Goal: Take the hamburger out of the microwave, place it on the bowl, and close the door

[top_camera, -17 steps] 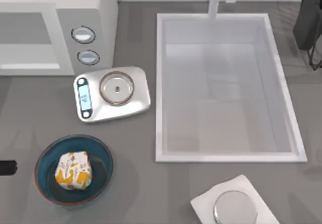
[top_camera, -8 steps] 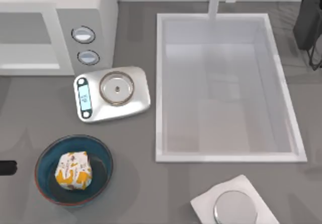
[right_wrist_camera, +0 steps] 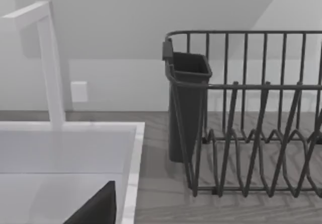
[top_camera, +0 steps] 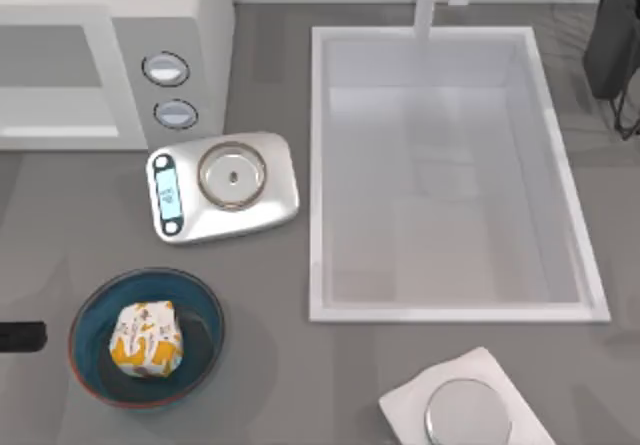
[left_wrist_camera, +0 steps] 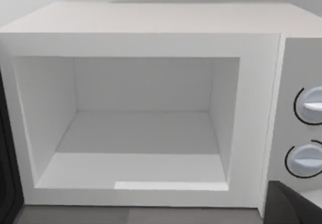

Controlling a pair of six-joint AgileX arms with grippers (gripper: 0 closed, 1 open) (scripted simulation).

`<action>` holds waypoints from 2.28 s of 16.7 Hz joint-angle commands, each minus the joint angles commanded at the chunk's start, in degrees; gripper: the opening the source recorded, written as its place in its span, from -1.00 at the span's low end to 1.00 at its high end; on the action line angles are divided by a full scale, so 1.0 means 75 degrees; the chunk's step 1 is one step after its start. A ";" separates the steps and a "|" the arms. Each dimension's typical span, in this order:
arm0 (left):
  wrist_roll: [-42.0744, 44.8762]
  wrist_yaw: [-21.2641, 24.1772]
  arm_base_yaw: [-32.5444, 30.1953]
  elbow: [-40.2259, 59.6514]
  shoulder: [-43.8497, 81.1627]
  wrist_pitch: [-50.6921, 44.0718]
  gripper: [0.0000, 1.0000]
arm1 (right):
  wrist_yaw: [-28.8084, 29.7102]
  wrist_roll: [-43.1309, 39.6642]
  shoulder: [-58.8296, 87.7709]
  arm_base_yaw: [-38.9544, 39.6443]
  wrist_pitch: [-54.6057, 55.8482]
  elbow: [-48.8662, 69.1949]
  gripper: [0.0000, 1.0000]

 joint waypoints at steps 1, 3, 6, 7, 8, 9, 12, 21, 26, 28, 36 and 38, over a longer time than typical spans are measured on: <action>-0.0001 -0.0352 -0.0352 0.0068 -0.0078 -0.0146 -1.00 | 0.0000 0.0000 0.0000 0.0000 0.0000 0.0000 1.00; -0.0004 -0.0931 -0.0932 0.0187 -0.0217 -0.0406 -1.00 | 0.0000 0.0000 0.0000 0.0000 0.0000 0.0000 1.00; -0.0006 -0.1410 -0.1410 0.0292 -0.0339 -0.0633 -1.00 | 0.0000 0.0000 0.0000 0.0000 0.0000 0.0000 1.00; -0.0006 -0.1423 -0.1423 0.0295 -0.0342 -0.0640 -1.00 | 0.0000 0.0000 0.0000 0.0000 0.0000 0.0000 1.00; -0.0006 -0.1423 -0.1423 0.0295 -0.0342 -0.0640 -1.00 | 0.0000 0.0000 0.0000 0.0000 0.0000 0.0000 1.00; -0.0006 -0.1423 -0.1423 0.0295 -0.0342 -0.0640 -1.00 | 0.0000 0.0000 0.0000 0.0000 0.0000 0.0000 1.00; -0.0010 -0.1268 -0.1266 0.0304 -0.0328 -0.0668 -1.00 | 0.0000 0.0000 0.0000 0.0000 0.0000 0.0000 1.00; -0.0004 0.0726 0.0728 0.0752 -0.0530 -0.1314 -1.00 | 0.0000 0.0000 0.0000 0.0000 0.0000 0.0000 1.00; -0.0002 0.0575 0.0575 0.0766 -0.0547 -0.1383 -1.00 | 0.0000 0.0000 0.0000 0.0000 0.0000 0.0000 1.00; -0.0009 0.0121 0.0122 0.0875 -0.0673 -0.1622 -1.00 | 0.0000 0.0000 0.0000 0.0000 0.0000 0.0000 1.00; -0.0039 -0.2127 -0.2127 0.1196 -0.1098 -0.2379 -1.00 | 0.0000 0.0000 0.0000 0.0000 0.0000 0.0000 1.00; -0.0039 -0.2134 -0.2135 0.1197 -0.1099 -0.2381 -1.00 | 0.0000 0.0000 0.0000 0.0000 0.0000 0.0000 1.00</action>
